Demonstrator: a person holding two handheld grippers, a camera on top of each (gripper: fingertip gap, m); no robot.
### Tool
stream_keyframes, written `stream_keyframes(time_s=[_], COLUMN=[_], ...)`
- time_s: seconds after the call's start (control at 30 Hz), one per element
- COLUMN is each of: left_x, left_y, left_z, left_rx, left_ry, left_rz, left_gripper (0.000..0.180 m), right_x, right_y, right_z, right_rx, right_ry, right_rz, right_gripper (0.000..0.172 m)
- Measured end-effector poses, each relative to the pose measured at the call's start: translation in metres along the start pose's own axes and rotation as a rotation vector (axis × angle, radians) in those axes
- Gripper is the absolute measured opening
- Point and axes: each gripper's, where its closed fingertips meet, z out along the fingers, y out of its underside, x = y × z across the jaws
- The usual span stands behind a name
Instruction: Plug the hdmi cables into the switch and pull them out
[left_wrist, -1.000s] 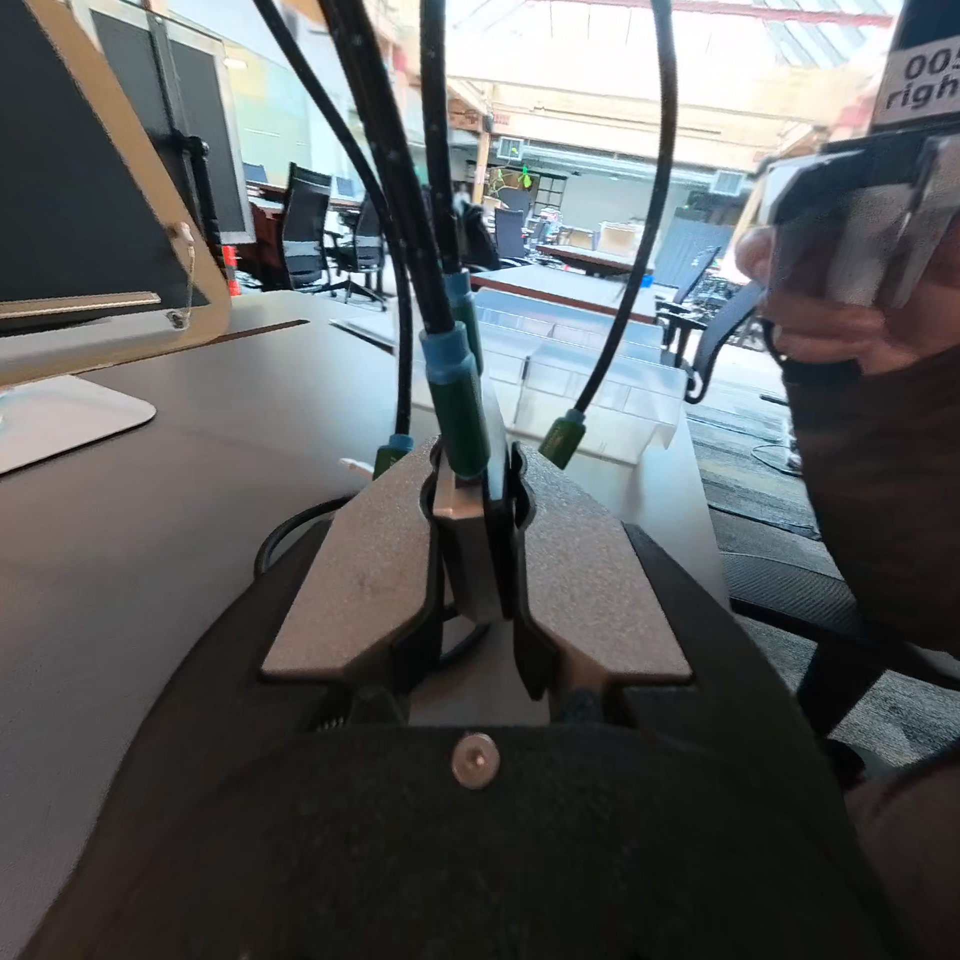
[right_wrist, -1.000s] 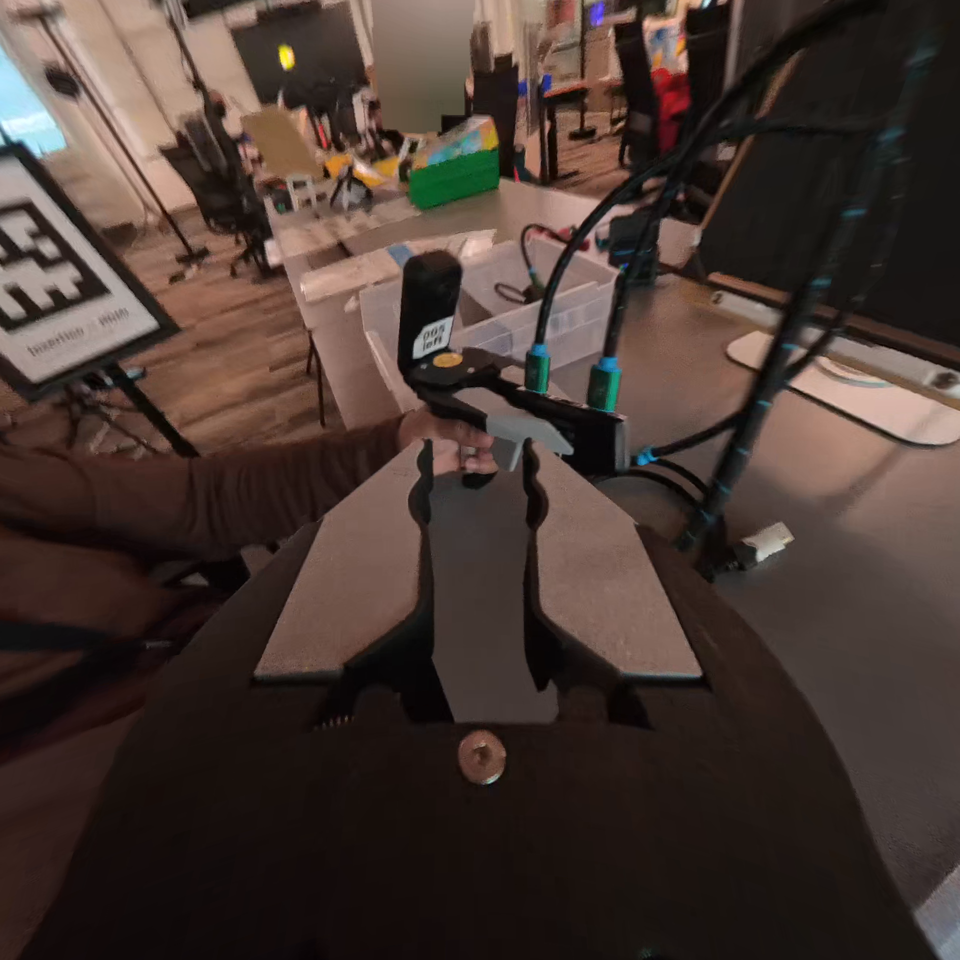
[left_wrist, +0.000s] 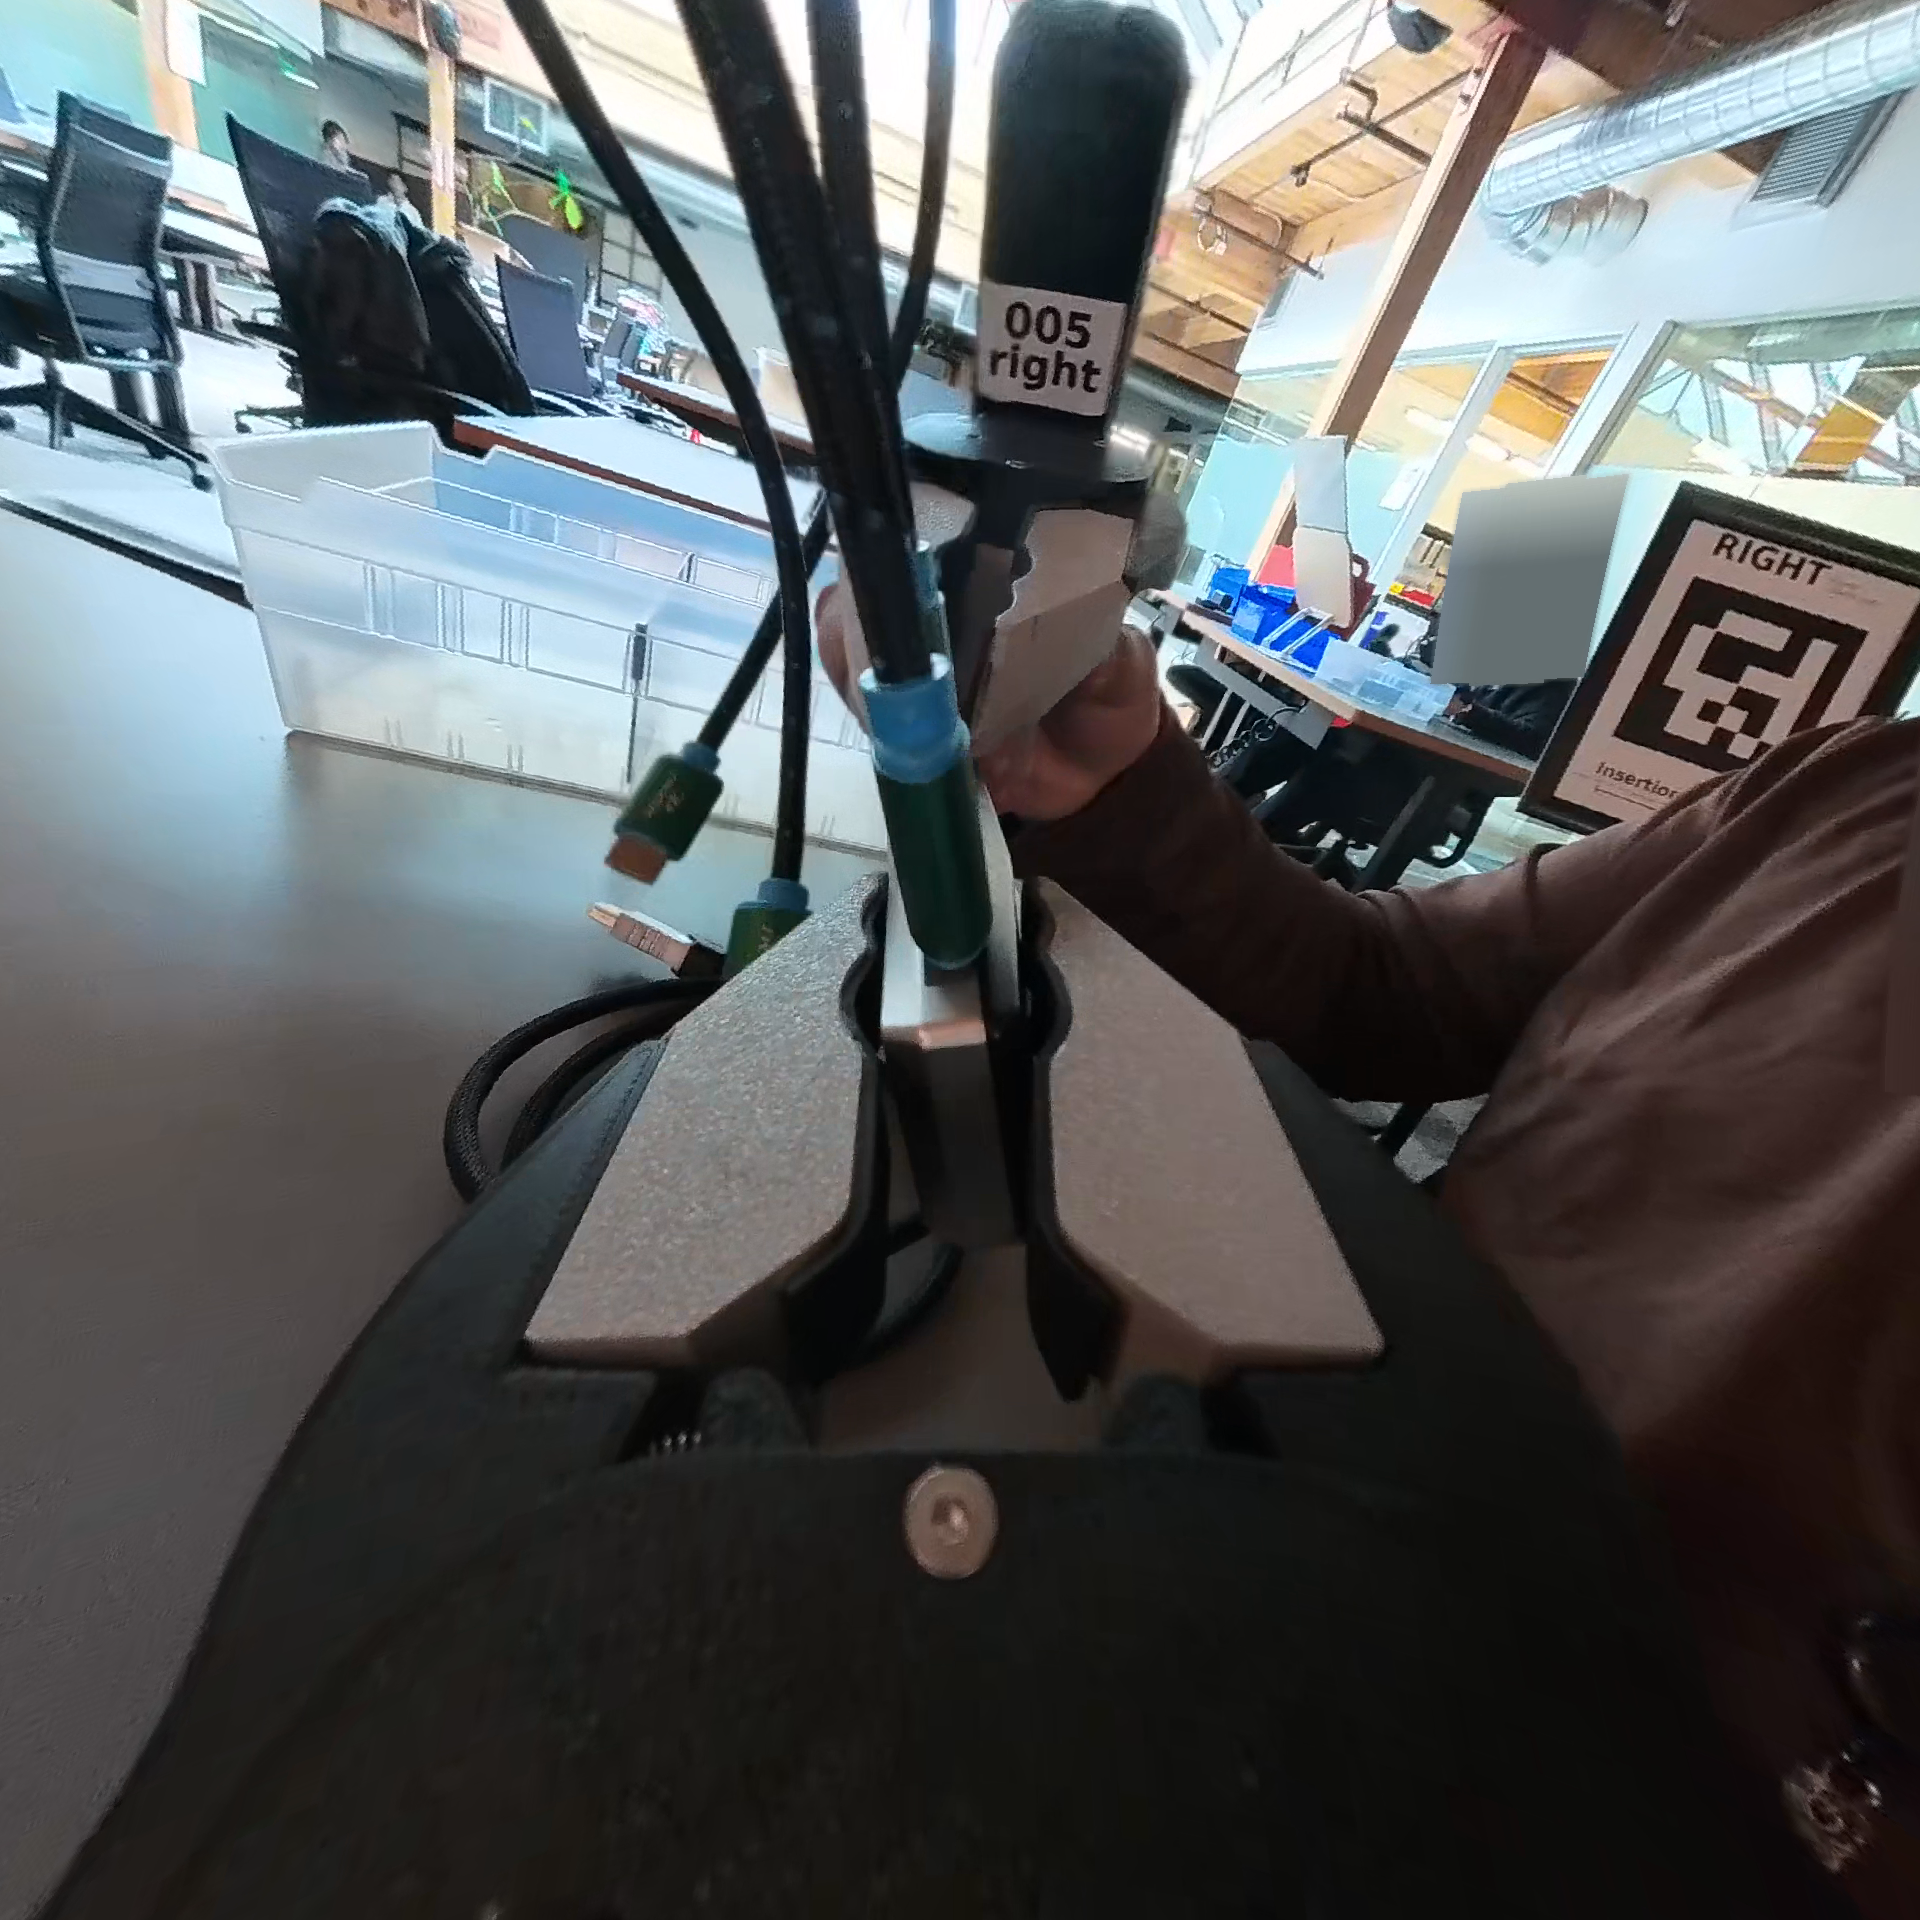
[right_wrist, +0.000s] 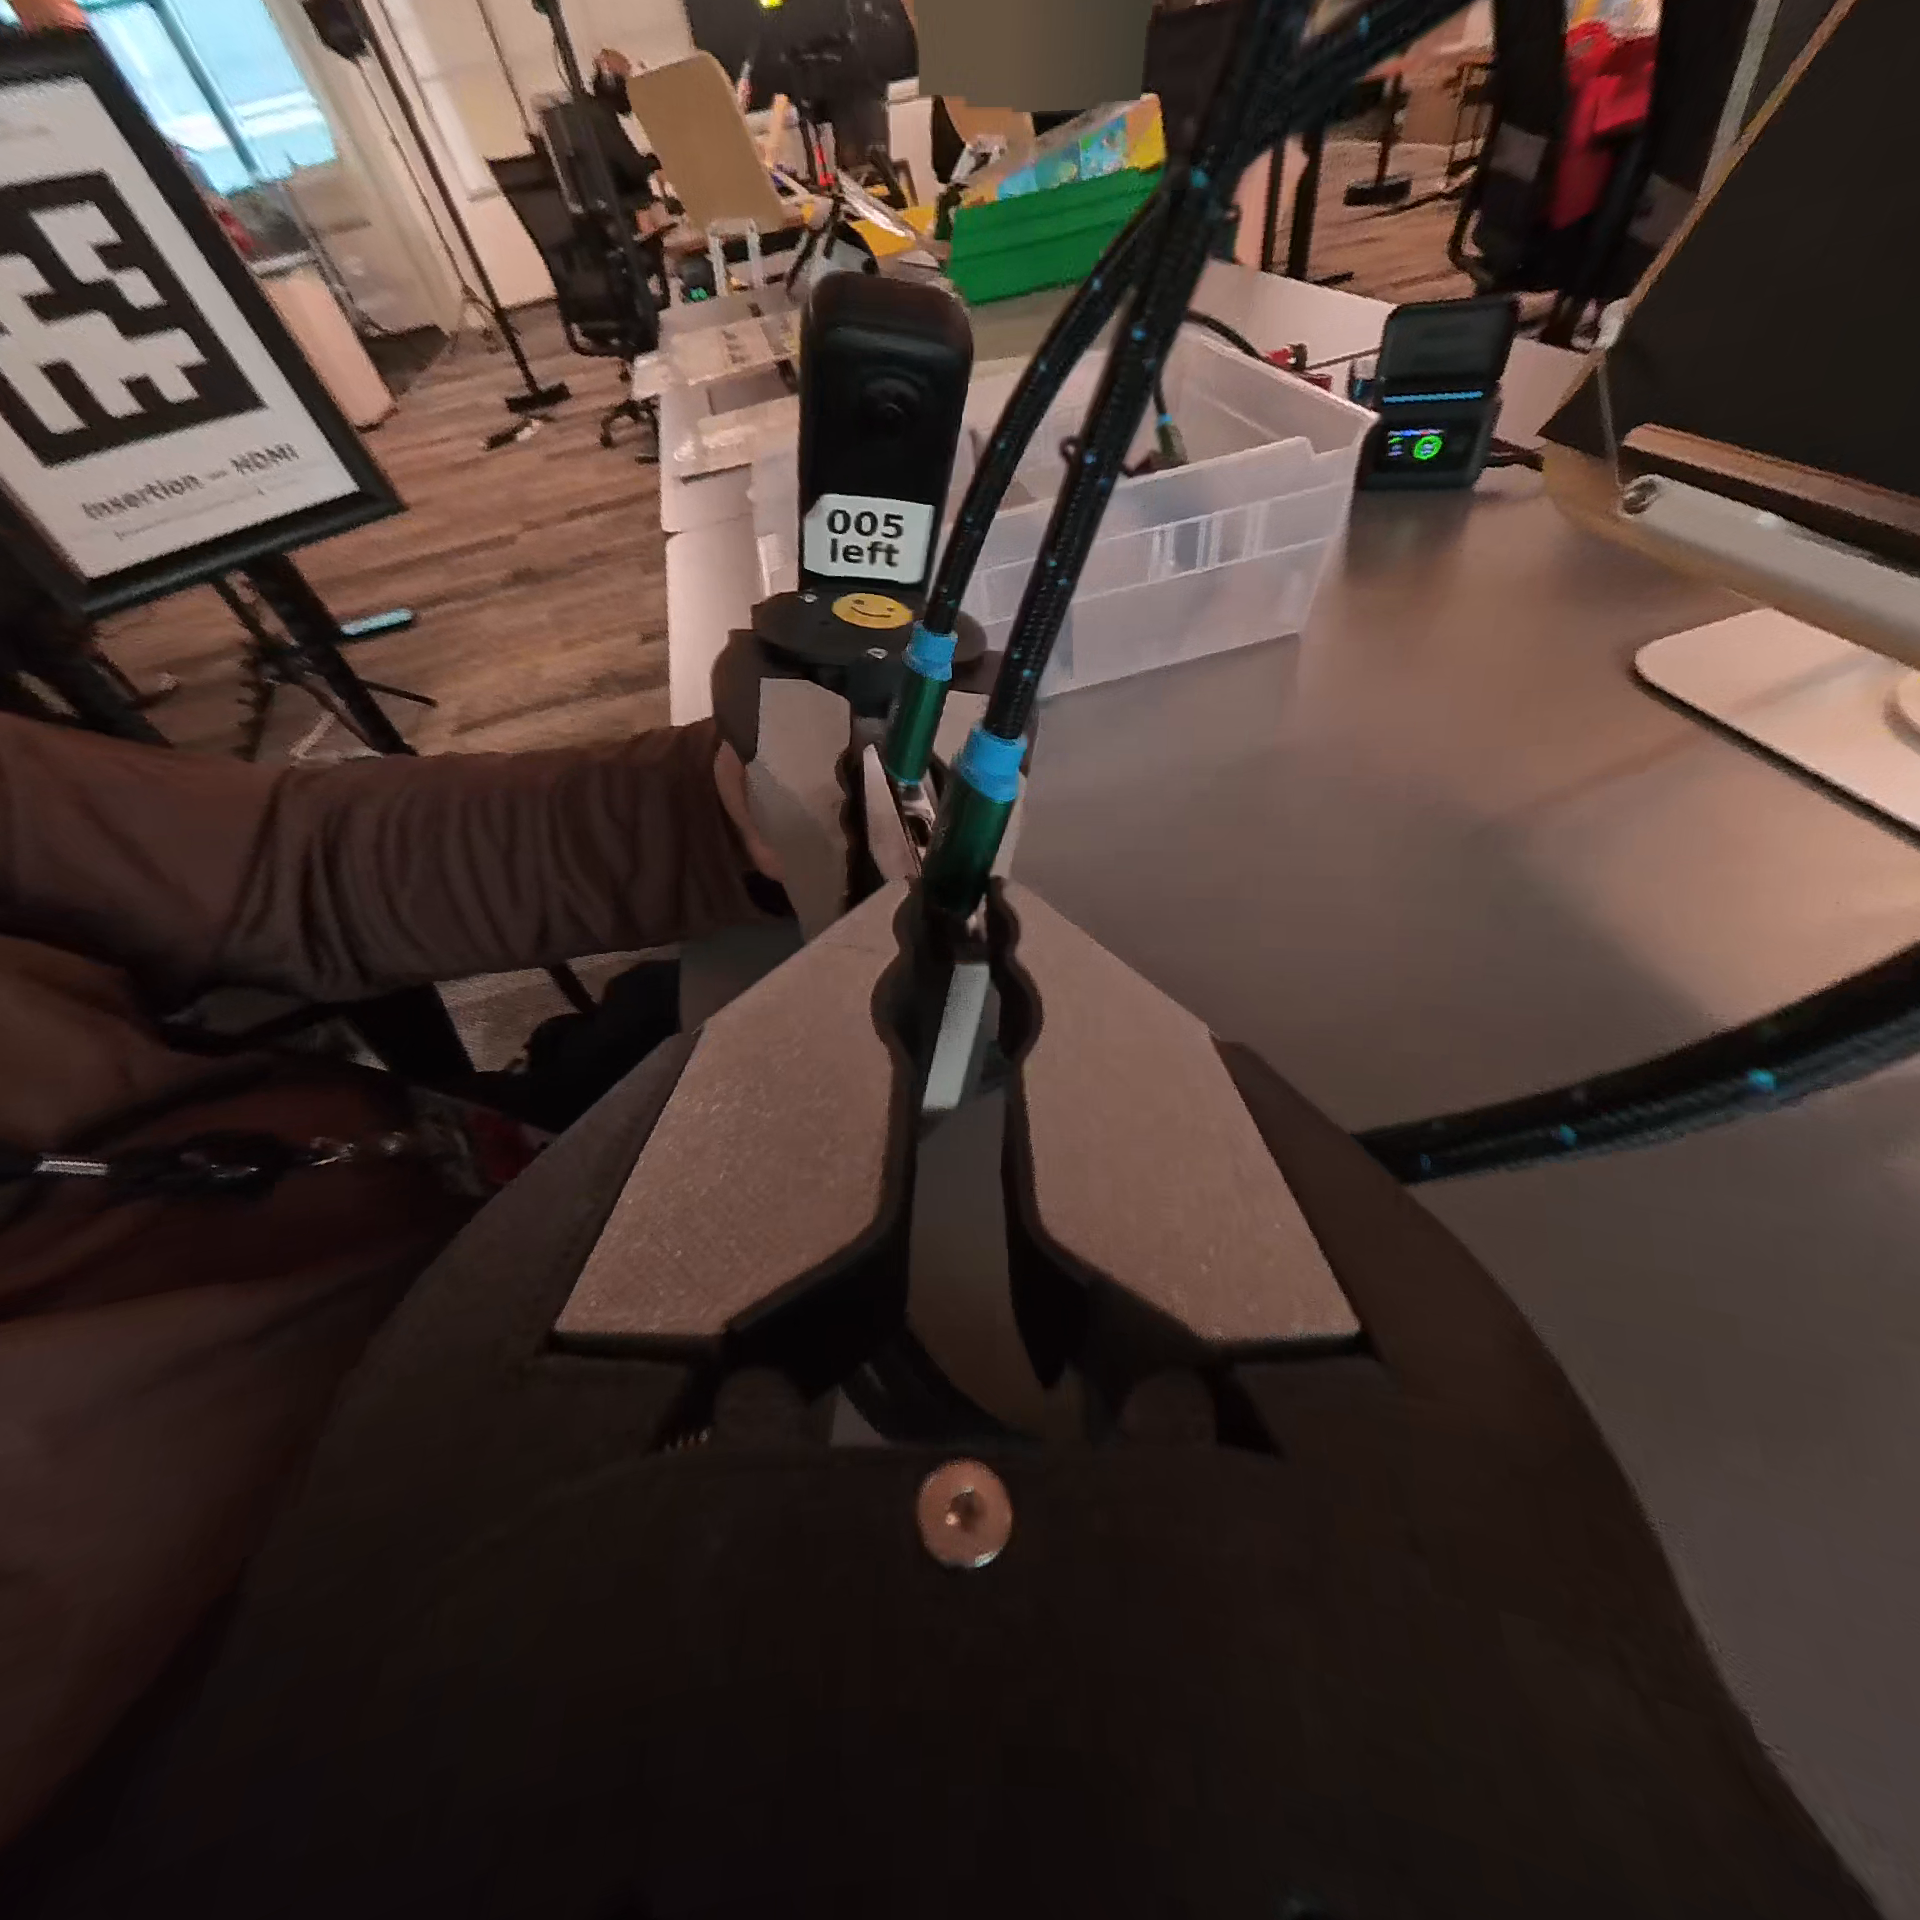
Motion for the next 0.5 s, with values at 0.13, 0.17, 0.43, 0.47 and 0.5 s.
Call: stream_keyframes(time_s=[0.13,0.17,0.43,0.47,0.5], left_x=[-0.002,-0.002,-0.023,-0.024,-0.025], left_y=[0.001,0.001,0.003,0.003,0.003], left_z=[0.000,0.000,-0.005,-0.006,-0.007], left_rx=[-0.004,0.000,0.002,0.002,0.006], left_ry=[-0.010,-0.013,-0.098,-0.098,-0.092], left_rz=[-0.004,-0.011,-0.077,-0.093,-0.109], left_gripper=[0.022,0.022,0.021,0.021,0.021], right_x=[0.001,0.001,0.019,0.021,0.022], right_y=[0.001,0.001,0.003,0.001,0.001], right_z=[0.003,0.003,0.012,0.014,0.016], right_rx=[0.024,0.033,0.102,0.116,0.122], right_ry=[-0.035,-0.040,-0.007,0.011,0.028], right_rz=[0.039,0.045,0.117,0.109,0.105], right_gripper=[0.008,0.008,0.008,0.007,0.007])
